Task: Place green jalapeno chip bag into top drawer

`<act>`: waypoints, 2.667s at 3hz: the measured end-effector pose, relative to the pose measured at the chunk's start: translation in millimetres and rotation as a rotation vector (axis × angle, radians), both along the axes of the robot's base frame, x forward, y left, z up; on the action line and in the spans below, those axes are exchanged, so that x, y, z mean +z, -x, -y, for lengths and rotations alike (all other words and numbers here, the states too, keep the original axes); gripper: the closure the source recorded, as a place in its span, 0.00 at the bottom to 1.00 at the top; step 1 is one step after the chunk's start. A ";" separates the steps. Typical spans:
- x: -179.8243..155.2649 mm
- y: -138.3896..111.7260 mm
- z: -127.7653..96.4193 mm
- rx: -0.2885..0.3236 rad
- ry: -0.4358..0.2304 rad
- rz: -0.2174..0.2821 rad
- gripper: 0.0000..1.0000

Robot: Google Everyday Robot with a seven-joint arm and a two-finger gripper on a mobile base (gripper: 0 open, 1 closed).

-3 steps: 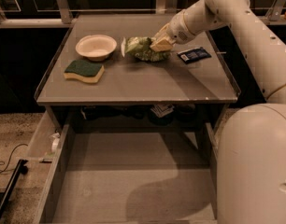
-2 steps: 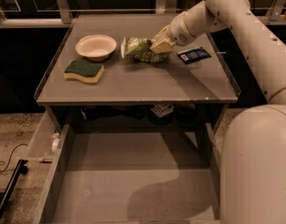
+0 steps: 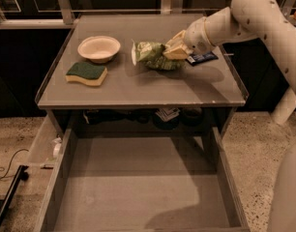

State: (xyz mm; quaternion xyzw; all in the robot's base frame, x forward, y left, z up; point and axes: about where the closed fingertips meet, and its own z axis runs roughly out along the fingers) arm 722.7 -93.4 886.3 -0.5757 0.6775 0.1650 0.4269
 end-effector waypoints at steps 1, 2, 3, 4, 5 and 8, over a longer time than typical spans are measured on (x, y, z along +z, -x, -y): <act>12.5 31.7 7.7 0.008 -0.036 0.038 1.00; 26.1 67.8 19.3 0.010 -0.057 0.078 1.00; 37.1 107.4 33.3 0.003 -0.046 0.115 1.00; 35.1 152.9 50.1 -0.023 -0.007 0.121 1.00; 22.7 200.3 62.2 -0.052 0.028 0.108 1.00; -74.1 302.2 53.4 -0.138 0.008 -0.019 1.00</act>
Offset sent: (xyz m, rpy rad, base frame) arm -0.1145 -0.0420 0.0443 0.0790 -0.1285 -0.0001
